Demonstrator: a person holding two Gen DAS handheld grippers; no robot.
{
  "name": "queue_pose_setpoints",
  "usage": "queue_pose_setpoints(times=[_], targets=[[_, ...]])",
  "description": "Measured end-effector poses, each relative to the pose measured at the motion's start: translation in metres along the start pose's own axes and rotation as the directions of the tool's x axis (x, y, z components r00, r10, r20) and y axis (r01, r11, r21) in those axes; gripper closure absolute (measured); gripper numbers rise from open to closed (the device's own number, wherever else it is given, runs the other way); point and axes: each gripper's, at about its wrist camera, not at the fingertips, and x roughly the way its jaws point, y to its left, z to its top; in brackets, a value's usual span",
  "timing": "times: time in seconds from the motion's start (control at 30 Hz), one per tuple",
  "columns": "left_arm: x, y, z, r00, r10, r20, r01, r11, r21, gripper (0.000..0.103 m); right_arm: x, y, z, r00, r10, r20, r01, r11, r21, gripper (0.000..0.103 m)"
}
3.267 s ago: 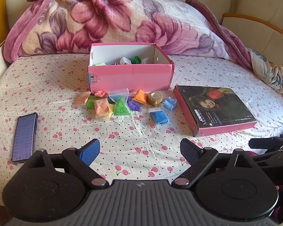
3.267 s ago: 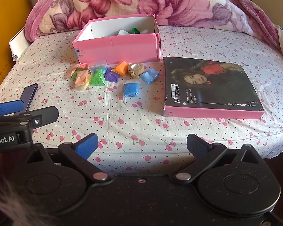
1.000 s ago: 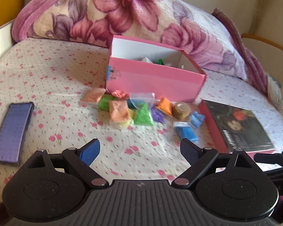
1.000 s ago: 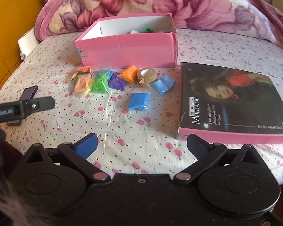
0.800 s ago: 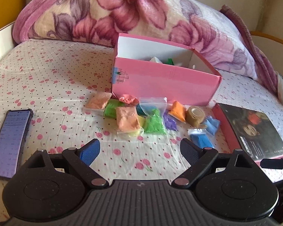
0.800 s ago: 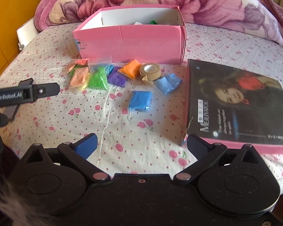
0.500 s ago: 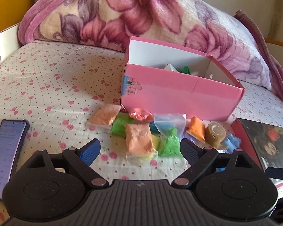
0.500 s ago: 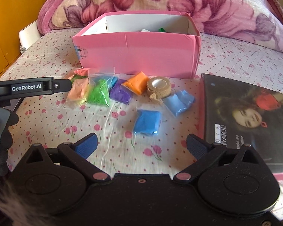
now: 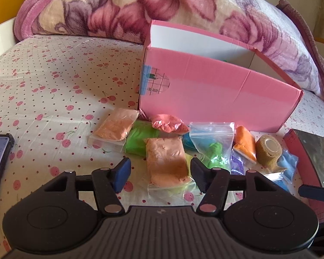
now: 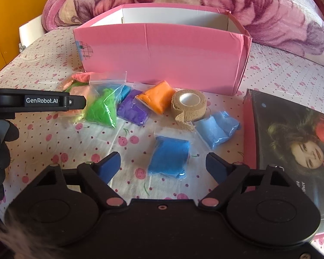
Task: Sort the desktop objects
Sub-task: 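Grasp the blue clay bag with the right tool while the left tool grasps the peach clay bag, then carry the blue bag over the pink box with the right tool while the left tool holds the peach bag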
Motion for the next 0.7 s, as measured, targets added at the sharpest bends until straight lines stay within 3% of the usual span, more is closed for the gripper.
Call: queue_pose_setpoints(times=[0.1,0.17,0.37,0.5,0.53,0.7], targets=[[0.006,0.0,0.0,1.0,-0.009,-0.002,0.009,1.0,-0.007,0.047,0.001,0.0,0.0,1.0,-0.002,-0.002,0.002,1.0,-0.003,0.017],[0.008,0.0,0.0,1.0,-0.025,0.0,0.025,1.0,-0.012,0.055,0.001,0.0,-0.001,1.0,-0.004,-0.002,0.004,1.0,-0.005,0.027],[0.009,0.002,-0.001,0.999,-0.046,0.001,0.046,0.999,-0.013,0.063,-0.001,-0.001,-0.002,1.0,-0.009,-0.004,0.009,1.0,-0.012,0.03],[0.003,0.001,0.0,0.999,-0.039,0.002,0.039,0.999,0.002,0.064,-0.002,-0.001,-0.003,1.0,-0.012,-0.004,0.012,1.0,-0.017,0.049],[0.001,0.002,0.0,0.999,-0.038,0.003,0.038,0.999,-0.001,0.065,-0.002,-0.001,-0.003,1.0,-0.013,-0.005,0.013,1.0,-0.018,0.058],[-0.02,0.009,0.004,0.999,-0.037,0.038,0.037,0.999,-0.019,0.065,-0.003,-0.001,-0.004,1.0,-0.018,-0.006,0.017,1.0,-0.024,0.063]])
